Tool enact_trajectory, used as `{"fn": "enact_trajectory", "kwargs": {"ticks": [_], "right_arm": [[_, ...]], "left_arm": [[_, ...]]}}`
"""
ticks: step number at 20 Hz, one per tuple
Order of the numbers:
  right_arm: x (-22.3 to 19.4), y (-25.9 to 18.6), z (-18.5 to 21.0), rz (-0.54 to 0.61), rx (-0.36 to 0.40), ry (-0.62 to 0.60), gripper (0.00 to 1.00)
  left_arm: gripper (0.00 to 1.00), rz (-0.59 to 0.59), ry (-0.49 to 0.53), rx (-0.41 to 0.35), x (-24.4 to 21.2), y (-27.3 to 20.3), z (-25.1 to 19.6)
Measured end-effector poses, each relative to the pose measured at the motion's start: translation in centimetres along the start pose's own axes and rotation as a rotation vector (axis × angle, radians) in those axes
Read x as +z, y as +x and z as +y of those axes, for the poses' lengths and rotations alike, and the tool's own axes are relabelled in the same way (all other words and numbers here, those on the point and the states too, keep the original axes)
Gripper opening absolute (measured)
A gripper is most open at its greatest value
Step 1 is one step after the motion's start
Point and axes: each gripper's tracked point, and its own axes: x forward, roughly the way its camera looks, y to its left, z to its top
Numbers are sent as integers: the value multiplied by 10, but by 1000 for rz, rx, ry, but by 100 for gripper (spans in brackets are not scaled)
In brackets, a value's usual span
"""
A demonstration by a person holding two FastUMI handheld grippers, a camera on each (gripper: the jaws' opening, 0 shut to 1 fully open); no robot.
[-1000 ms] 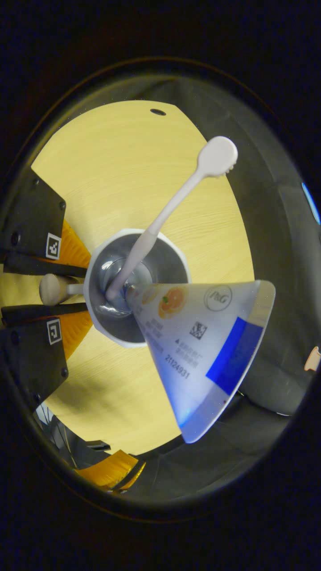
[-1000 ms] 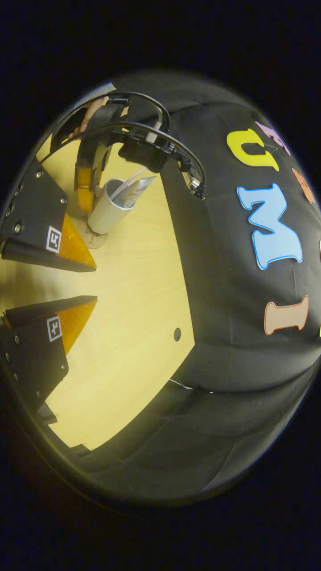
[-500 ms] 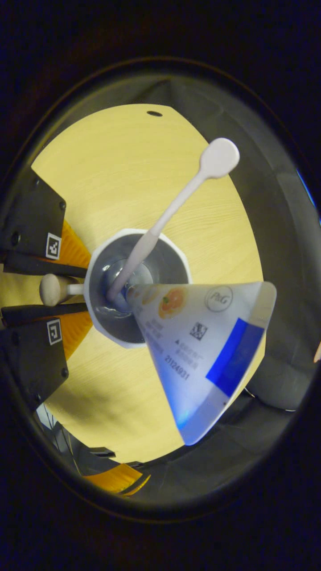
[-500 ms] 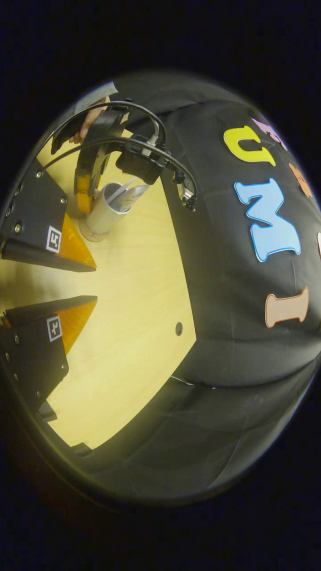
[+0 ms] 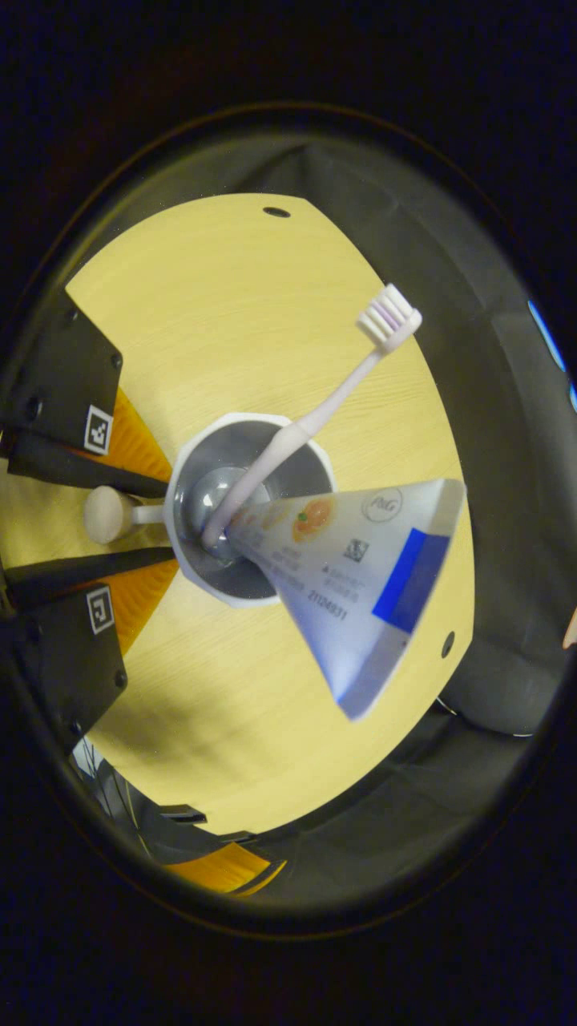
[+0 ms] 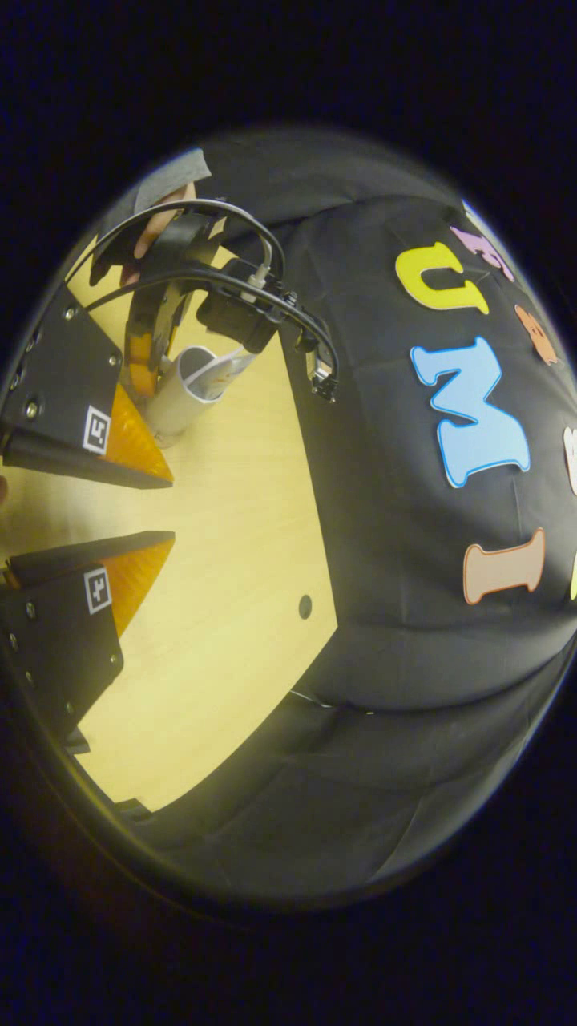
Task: Put the toothbrush and toothpaste on the desktop into the cup, then pick up the cup and place it on the coaster on the desktop.
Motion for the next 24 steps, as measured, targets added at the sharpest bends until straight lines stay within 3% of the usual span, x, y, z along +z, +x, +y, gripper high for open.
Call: {"fn": "enact_trajectory", "kwargs": {"ticks": [2,6,7,8,9,10,12,13,14,15,16,17,18,19,20,24], "right_arm": [[4,-1,3,-2,14,-2,34],[14,-8,12,-27,46,-13,37],[15,-9,20,-25,78,-24,37],[13,-11,23,-22,87,-46,39],[20,-31,23,-31,96,-77,69],[16,-21,28,-41,105,-96,99],[19,-32,38,-63,124,-124,97],[22,-37,42,-75,129,-134,97],[24,-40,47,-88,133,-139,94],[26,-45,52,-96,135,-140,97],[28,-48,56,-104,134,-140,97],[29,-52,61,-112,132,-139,97],[31,-56,66,-120,132,-139,97],[34,-60,72,-132,133,-140,97],[35,-64,76,-145,129,-147,97],[47,-84,92,-219,114,-182,97]], "left_arm": [[58,-33,-14,-4,1,-12,-2],[54,-105,-56,16,-10,-48,4],[68,-131,-76,27,-14,-59,9],[56,-160,-100,32,-17,-73,11],[63,-194,-126,38,-21,-86,13],[69,-229,-144,45,-24,-101,15],[66,-295,-167,79,-29,-118,28],[74,-325,-172,96,-32,-128,34],[61,-353,-178,115,-35,-137,38],[61,-385,-185,130,-37,-144,41],[68,-419,-194,140,-37,-152,44],[62,-453,-201,147,-38,-162,47],[92,-491,-206,157,-38,-172,51],[97,-526,-210,168,-38,-181,56],[91,-557,-214,171,-39,-190,59],[91,-682,-251,175,-39,-222,72]]}}
